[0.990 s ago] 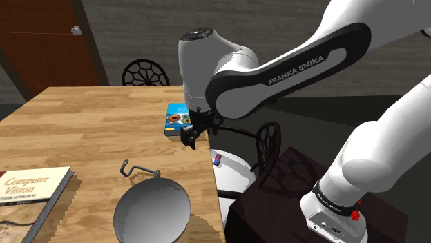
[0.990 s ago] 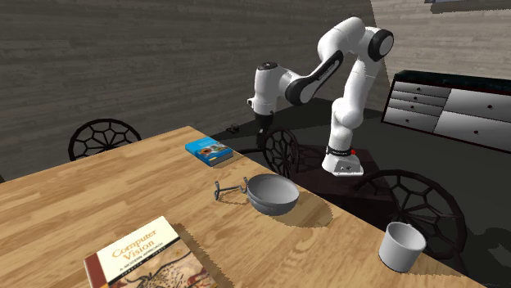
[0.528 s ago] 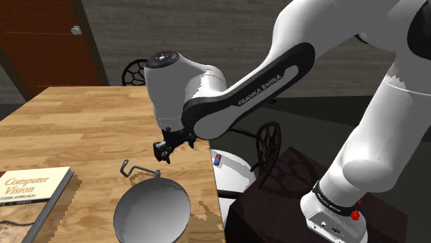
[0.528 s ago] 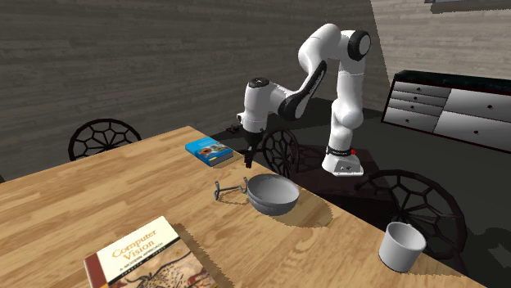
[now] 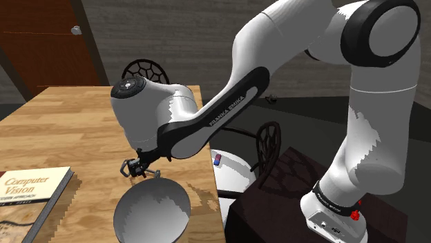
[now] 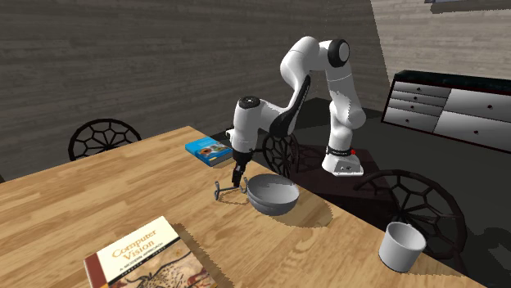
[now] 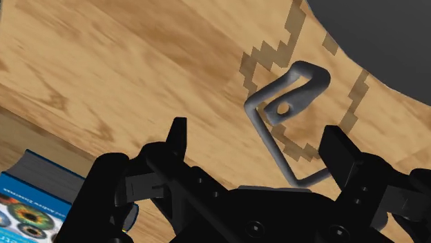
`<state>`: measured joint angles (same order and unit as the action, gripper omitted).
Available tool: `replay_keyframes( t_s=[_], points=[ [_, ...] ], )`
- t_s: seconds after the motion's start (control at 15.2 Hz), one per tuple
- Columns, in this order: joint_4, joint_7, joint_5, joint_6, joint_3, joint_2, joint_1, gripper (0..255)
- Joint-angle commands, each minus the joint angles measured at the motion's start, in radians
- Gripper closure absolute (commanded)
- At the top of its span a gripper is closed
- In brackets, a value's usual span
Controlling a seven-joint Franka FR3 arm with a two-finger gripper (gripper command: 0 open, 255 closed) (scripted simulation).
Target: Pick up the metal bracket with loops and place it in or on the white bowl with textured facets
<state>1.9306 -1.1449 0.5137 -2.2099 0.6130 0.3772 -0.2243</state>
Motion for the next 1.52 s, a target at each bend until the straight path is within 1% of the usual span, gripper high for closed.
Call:
replay_keyframes(
  t_s=[0.0,0.33,0.79,0.86,1.45],
  points=[
    [-0.002,-0.016,0.02,-0.016,-0.009,0.022,-0.01,0],
    [0.005,-0.038,0.057,-0.055,-0.031,0.062,-0.018,0],
    [0.005,-0.038,0.057,-0.055,-0.031,0.062,-0.018,0],
    [0.005,-0.038,0.057,-0.055,-0.031,0.062,-0.018,255],
    [0.005,-0.038,0.057,-0.055,-0.031,0.062,-0.018,255]
  ],
)
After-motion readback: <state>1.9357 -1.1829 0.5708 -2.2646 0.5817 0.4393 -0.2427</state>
